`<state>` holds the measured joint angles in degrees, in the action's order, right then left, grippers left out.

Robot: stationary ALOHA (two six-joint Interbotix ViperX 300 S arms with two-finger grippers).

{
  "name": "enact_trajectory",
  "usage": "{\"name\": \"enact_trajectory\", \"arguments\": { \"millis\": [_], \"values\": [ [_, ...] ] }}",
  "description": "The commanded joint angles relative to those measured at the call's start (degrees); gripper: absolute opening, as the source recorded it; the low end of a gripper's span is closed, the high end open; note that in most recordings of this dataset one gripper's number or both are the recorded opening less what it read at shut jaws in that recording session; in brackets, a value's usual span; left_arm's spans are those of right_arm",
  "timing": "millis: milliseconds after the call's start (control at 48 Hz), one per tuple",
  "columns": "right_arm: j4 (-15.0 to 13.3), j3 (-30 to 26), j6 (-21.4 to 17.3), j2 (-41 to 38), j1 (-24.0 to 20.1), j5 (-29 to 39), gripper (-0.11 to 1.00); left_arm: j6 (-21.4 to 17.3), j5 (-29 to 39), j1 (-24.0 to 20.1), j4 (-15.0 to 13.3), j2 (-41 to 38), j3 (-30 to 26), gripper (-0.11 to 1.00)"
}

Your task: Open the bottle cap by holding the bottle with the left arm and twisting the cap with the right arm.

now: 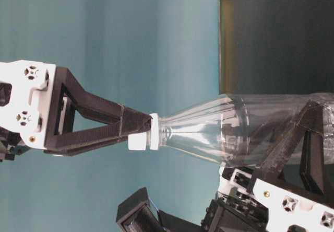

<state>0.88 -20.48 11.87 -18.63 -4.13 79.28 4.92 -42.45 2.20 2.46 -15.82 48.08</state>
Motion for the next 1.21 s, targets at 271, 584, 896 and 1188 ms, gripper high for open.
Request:
{"name": "enact_trajectory", "arguments": {
  "millis": [271,584,896,1188],
  "values": [
    [-0.7,1.0,18.9,0.9,1.0,-3.3,0.38,0.2,2.9,1.0,0.2,-0.2,-1.7,0.81],
    [-0.7,4.6,35.5,2.8,1.6,-6.5,0.38,0.3,3.3,1.0,0.2,-0.3,-3.0,0.81],
    [-0.6,7.8,36.6,4.3,1.6,-7.0,0.38,0.4,3.7,1.1,0.2,-0.4,-3.2,0.81],
    [-0.6,8.6,35.7,4.7,1.4,-9.2,0.38,0.9,3.7,1.1,0.2,-0.4,-3.2,0.81]
  ]
}}
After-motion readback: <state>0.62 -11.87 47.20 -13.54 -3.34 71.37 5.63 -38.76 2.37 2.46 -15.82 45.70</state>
